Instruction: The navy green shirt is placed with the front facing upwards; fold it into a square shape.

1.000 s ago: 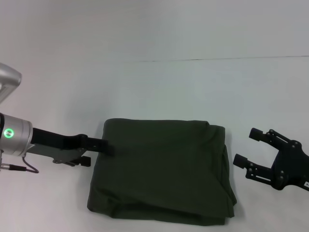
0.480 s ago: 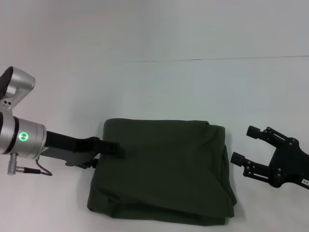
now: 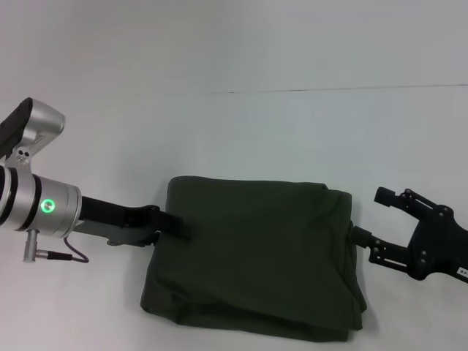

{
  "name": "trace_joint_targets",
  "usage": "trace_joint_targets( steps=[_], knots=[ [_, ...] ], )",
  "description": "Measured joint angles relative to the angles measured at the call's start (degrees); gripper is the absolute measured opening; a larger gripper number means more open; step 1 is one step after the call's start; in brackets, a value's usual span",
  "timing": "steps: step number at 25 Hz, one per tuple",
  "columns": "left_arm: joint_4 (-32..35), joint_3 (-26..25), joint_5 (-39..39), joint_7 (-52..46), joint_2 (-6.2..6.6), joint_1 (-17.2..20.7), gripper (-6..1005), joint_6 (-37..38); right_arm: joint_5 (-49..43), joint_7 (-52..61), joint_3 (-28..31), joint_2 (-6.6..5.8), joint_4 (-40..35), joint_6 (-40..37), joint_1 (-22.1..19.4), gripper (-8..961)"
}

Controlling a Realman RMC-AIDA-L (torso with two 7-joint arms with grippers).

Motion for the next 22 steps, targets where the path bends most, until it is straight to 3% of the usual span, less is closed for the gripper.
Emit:
trace_joint_targets(
  steps=[4,7,13,19,22],
  knots=[
    [-0.23,0.10,-0.09,0.60,0.01,0.03,644,-0.50,0.05,-0.05,0.00,0.08,0.00,0.03,0.16,915],
    [-0.48,0.10,-0.27,1.86,0.02,0.00,372,-0.56,0.07,-0.06,0.03,0.09,0.00,0.05,0.31,915],
    [-0.26,-0.37,-2.82,2.65,-0.28,0.23,192,-1.19,0.10,-0.08,0.58,0.09,0.00,-0.02,0.69,915],
    [-0.17,-1.05,-6.35,2.89,-0.31,1.35,134,-4.20,0.10,-0.11,1.35,0.09,0.00,-0.42,0.90,915],
    [-0.12,-3.87,-7.28,3.10,-0.19,1.96,131,-6.75,0.10,-0.12,1.43,0.09,0.00,-0.40,1.20,915]
  ],
)
